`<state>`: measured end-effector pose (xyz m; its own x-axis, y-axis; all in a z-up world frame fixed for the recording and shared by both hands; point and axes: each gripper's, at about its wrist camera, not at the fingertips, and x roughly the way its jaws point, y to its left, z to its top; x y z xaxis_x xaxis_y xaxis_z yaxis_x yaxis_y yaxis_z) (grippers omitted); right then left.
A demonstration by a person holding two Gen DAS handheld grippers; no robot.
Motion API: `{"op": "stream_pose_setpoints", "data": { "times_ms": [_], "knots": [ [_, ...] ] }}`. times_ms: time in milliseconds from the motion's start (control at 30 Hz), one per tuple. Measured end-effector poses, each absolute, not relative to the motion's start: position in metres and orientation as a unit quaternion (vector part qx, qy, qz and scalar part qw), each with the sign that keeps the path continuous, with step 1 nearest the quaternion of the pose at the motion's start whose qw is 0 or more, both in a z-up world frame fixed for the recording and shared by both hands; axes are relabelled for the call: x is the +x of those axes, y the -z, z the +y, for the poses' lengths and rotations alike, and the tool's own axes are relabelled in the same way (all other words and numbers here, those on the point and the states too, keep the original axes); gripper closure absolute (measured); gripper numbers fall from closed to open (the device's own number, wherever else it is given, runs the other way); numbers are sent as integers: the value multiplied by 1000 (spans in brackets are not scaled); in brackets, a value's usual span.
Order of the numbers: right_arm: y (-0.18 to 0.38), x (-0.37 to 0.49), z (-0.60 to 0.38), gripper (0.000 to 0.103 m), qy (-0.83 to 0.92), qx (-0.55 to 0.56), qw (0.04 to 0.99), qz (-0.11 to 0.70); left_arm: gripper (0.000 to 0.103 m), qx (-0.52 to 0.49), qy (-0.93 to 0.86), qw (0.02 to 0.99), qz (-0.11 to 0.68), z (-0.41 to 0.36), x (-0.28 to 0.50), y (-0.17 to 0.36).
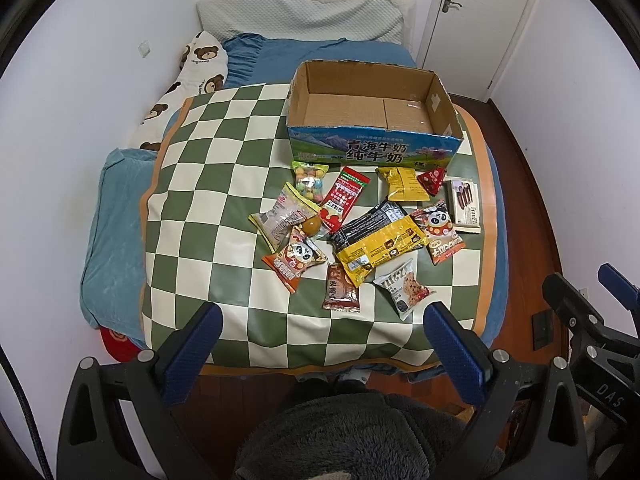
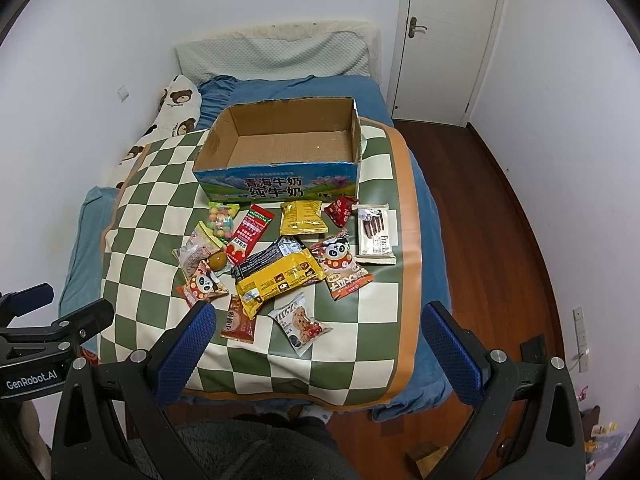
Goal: Organize snacks
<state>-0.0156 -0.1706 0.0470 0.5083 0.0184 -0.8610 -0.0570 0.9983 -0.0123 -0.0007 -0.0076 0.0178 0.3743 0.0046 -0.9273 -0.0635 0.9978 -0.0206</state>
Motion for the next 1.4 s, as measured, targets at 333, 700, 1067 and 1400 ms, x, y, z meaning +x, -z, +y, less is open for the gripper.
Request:
{"op": "stream_pose_setpoints", "data": {
  "times_ms": [333, 700, 1067, 1400],
  "knots": [
    [-48, -16, -171, 0, -25, -17, 872, 489, 0, -27, -20, 832, 554, -3, -2, -23],
    [-50, -16, -174, 0, -25, -11, 874, 486, 0, -28, -19, 834, 550, -1, -3, -28],
    [-47, -11, -182, 0, -33, 6, 870, 492, 0, -33, -29, 834, 550, -2, 2, -25],
    [67, 43, -189, 0, -97, 158, 786, 590, 0, 125, -133, 831, 525, 13, 39, 44]
  ]
}}
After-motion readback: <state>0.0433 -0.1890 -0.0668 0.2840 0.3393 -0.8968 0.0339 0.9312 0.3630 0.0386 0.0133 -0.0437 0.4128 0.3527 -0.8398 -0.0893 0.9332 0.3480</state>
